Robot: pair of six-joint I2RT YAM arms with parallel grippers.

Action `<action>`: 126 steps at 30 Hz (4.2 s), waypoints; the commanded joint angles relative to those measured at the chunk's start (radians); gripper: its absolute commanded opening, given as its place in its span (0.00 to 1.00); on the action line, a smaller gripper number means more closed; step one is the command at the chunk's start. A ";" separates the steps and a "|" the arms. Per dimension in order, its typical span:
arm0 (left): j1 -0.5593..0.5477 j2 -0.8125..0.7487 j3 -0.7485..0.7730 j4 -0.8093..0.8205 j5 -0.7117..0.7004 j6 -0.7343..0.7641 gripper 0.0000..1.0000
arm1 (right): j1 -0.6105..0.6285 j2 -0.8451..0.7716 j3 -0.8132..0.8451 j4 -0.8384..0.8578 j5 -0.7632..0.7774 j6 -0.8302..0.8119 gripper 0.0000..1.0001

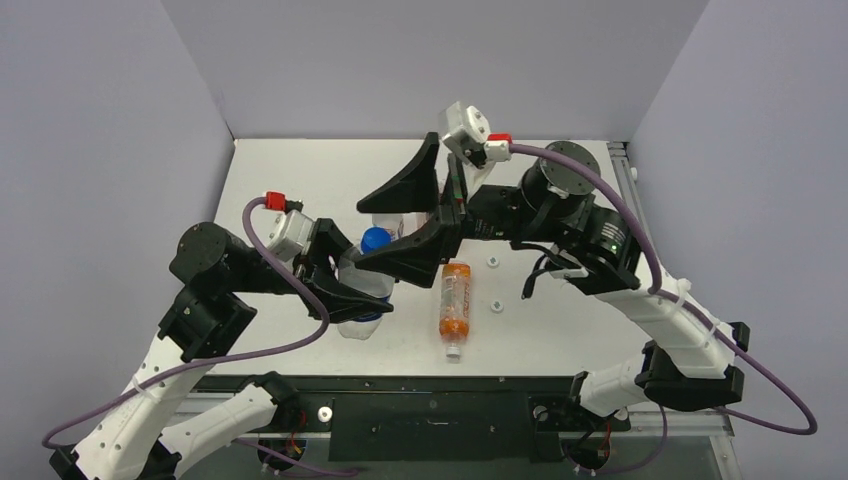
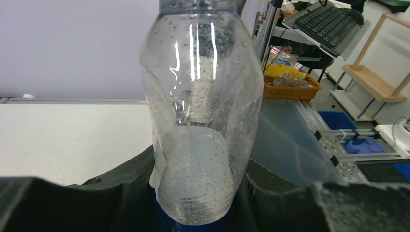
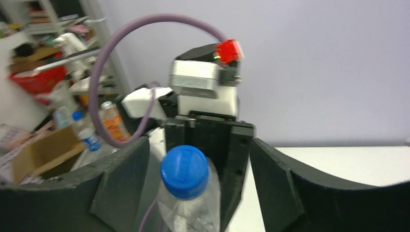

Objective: Unscrew the bottle caps
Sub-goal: Unscrew the bottle cap from the plastic bottle.

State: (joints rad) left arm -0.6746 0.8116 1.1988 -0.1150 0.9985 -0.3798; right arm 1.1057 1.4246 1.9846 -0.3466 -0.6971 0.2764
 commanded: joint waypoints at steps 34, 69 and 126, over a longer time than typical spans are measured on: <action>0.000 -0.003 -0.046 -0.048 -0.670 0.389 0.00 | 0.161 0.160 0.269 -0.263 1.145 -0.034 0.34; 0.001 -0.046 -0.019 0.079 -0.077 0.004 0.00 | 0.008 -0.063 -0.024 0.214 -0.233 0.104 0.00; 0.000 -0.044 -0.067 0.085 -0.165 0.114 0.00 | -0.010 0.024 0.098 -0.036 0.160 -0.036 0.00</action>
State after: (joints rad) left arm -0.6662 0.7906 1.0924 -0.1249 0.4465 -0.1253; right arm 1.1233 1.5295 2.1181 -0.5232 -0.0978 0.2478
